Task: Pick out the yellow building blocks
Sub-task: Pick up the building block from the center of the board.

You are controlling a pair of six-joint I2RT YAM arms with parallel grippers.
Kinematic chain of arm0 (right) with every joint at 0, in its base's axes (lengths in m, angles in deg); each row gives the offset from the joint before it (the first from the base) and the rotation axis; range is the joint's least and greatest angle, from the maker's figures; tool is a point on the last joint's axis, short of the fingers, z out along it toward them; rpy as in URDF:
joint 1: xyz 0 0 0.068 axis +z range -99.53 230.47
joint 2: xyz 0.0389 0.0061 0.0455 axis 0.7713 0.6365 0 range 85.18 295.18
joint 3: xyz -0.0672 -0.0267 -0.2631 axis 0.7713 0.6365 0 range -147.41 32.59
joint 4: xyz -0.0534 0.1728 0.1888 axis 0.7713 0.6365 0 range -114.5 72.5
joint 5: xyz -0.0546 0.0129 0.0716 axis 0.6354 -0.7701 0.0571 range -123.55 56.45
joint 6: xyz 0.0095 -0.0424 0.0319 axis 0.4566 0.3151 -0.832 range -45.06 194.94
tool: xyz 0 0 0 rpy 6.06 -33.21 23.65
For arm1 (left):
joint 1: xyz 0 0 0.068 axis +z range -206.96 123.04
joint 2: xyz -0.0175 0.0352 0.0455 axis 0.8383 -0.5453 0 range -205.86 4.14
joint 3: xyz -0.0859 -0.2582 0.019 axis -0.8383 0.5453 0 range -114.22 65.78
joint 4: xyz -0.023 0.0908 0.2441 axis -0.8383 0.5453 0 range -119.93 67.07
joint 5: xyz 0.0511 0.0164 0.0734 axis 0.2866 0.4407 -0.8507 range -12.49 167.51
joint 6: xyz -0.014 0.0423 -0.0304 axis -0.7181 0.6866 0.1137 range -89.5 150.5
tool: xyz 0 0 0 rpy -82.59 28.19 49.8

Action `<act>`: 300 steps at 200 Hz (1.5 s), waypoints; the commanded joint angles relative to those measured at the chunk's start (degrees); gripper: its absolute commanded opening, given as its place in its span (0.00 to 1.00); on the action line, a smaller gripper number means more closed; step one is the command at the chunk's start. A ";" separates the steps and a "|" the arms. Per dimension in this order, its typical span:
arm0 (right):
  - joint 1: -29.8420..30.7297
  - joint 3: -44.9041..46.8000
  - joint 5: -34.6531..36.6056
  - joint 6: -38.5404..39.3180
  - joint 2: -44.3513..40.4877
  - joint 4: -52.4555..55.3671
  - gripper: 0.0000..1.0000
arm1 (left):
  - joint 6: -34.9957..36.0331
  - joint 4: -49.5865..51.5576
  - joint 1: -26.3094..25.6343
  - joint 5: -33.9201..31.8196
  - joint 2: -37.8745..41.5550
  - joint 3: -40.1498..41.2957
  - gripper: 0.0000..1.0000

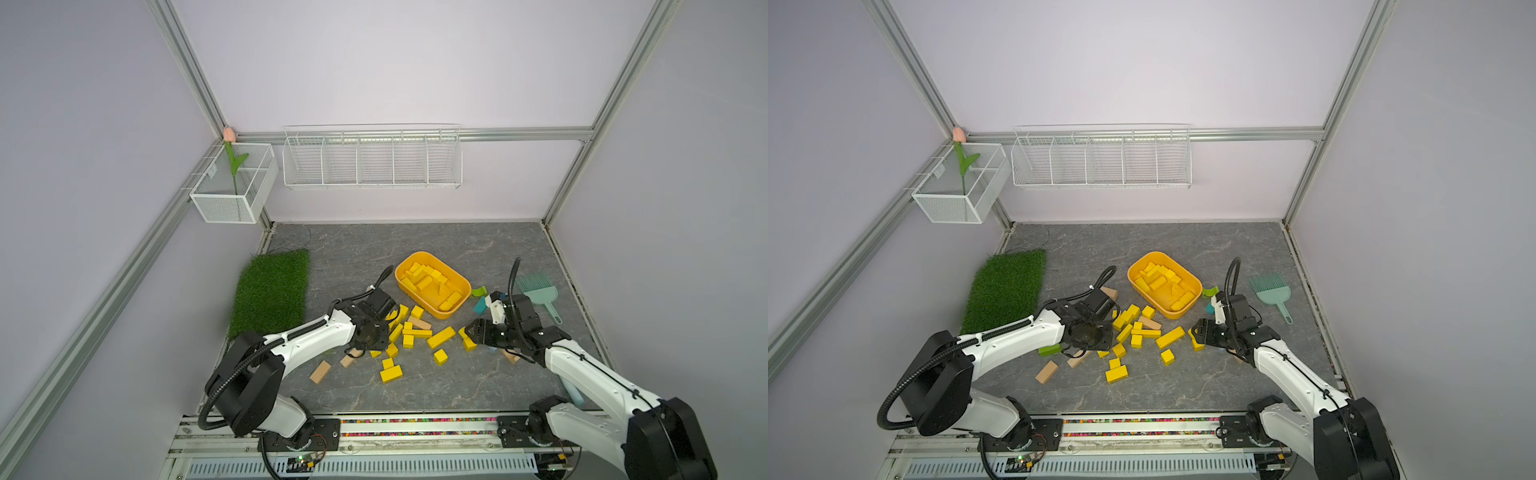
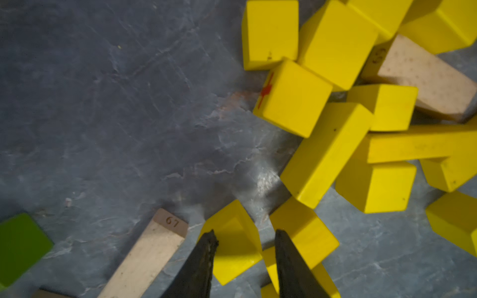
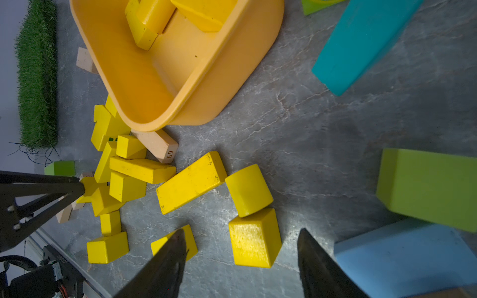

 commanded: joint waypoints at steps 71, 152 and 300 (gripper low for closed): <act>-0.25 0.10 0.18 -0.40 -0.19 0.62 0.69 | -1.12 2.75 -0.09 -3.95 -2.84 -0.02 0.40; -0.30 0.12 0.27 -0.40 -0.19 0.72 0.70 | -1.81 3.77 -0.05 -0.93 3.69 2.48 0.51; -0.31 0.01 0.10 -0.39 0.07 0.63 0.70 | -3.09 -1.20 -0.09 3.34 7.11 8.16 0.51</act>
